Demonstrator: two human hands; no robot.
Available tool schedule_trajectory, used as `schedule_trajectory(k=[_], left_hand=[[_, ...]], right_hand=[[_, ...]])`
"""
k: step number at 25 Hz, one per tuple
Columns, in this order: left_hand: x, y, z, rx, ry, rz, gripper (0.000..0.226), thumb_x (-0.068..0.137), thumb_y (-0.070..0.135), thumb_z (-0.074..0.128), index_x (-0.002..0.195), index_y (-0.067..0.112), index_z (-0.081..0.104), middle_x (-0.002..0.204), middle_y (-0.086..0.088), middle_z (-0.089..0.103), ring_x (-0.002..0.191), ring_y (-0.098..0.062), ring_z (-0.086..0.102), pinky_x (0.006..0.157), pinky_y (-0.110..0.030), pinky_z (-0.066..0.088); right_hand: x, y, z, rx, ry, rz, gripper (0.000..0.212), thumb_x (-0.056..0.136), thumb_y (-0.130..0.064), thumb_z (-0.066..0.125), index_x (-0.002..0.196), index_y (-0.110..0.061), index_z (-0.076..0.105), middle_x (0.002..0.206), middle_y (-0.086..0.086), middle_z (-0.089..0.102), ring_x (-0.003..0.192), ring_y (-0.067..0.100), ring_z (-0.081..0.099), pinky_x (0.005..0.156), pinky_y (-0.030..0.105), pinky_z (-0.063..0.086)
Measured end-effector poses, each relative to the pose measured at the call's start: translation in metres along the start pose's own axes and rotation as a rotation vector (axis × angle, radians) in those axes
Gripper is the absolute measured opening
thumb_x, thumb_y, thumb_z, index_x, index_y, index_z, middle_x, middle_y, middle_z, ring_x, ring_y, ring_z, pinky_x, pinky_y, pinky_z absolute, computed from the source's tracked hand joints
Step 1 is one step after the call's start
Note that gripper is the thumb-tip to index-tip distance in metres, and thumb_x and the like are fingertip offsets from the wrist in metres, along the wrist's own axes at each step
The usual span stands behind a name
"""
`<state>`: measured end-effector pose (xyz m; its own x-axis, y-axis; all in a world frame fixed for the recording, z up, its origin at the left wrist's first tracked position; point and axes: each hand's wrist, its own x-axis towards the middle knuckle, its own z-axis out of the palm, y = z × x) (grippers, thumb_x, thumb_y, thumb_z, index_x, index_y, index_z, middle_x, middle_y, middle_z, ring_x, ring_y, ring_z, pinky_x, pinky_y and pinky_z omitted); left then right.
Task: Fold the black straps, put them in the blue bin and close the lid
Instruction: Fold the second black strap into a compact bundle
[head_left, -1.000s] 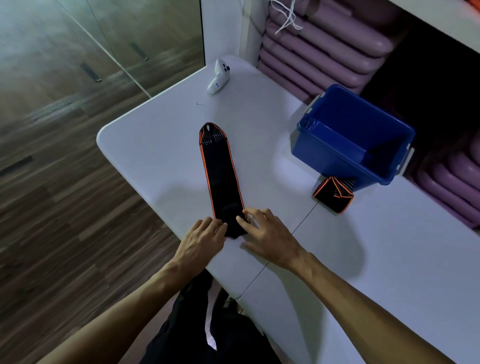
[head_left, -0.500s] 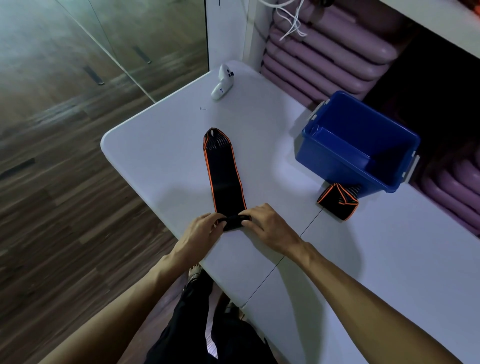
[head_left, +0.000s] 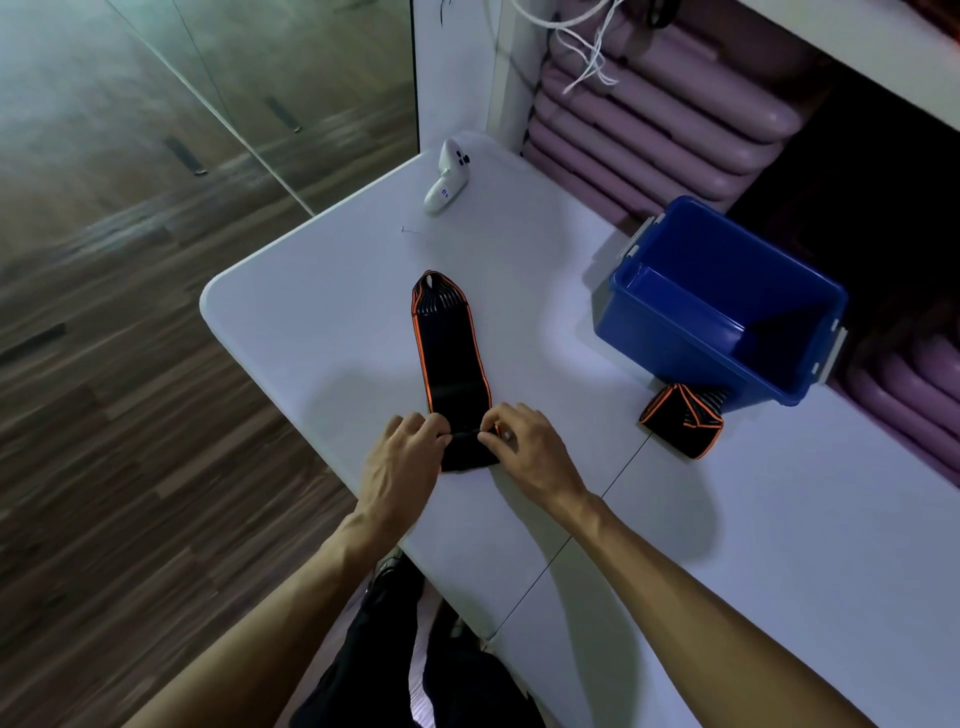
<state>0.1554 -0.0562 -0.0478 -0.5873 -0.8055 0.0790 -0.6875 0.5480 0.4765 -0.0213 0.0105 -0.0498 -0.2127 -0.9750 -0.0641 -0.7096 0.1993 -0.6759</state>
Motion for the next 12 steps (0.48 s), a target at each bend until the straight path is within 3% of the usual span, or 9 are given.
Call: schedule_trajectory(k=[3, 5, 9, 12], left_hand=[[-0.002, -0.005, 0.002, 0.099, 0.095, 0.198, 0.005, 0.091, 0.016, 0.062, 0.093, 0.011, 0.063, 0.095, -0.006, 0.060, 0.078, -0.025, 0.054, 0.057, -0.038, 0.050], [-0.009, -0.014, 0.005, 0.107, 0.075, 0.302, 0.016, 0.094, 0.022, 0.058, 0.100, 0.007, 0.063, 0.101, -0.008, 0.062, 0.081, -0.025, 0.058, 0.065, -0.038, 0.053], [-0.017, -0.024, 0.006, 0.146, -0.073, 0.285, 0.050, 0.083, 0.038, 0.069, 0.119, 0.005, 0.058, 0.114, -0.009, 0.061, 0.094, -0.024, 0.061, 0.073, -0.036, 0.055], [-0.005, -0.023, 0.000, 0.077, -0.097, 0.253, 0.037, 0.084, 0.026, 0.067, 0.114, 0.005, 0.061, 0.104, -0.010, 0.063, 0.090, -0.029, 0.064, 0.069, -0.037, 0.055]], right_hand=[[-0.005, 0.003, 0.004, -0.072, 0.065, -0.037, 0.011, 0.094, -0.033, 0.062, 0.099, -0.024, 0.066, 0.094, -0.005, 0.059, 0.090, 0.013, 0.050, 0.072, 0.023, 0.048], [-0.008, 0.004, 0.004, -0.084, 0.064, -0.046, 0.019, 0.095, -0.035, 0.061, 0.108, -0.023, 0.068, 0.100, -0.003, 0.060, 0.093, 0.014, 0.050, 0.074, 0.024, 0.050], [-0.014, 0.008, 0.001, -0.139, -0.018, -0.094, 0.044, 0.088, -0.044, 0.067, 0.124, -0.019, 0.063, 0.119, 0.002, 0.056, 0.106, 0.018, 0.048, 0.079, 0.026, 0.053], [-0.008, 0.012, -0.004, -0.269, -0.082, -0.166, 0.055, 0.082, -0.038, 0.074, 0.131, -0.017, 0.059, 0.133, 0.004, 0.051, 0.111, 0.024, 0.049, 0.083, 0.032, 0.055]])
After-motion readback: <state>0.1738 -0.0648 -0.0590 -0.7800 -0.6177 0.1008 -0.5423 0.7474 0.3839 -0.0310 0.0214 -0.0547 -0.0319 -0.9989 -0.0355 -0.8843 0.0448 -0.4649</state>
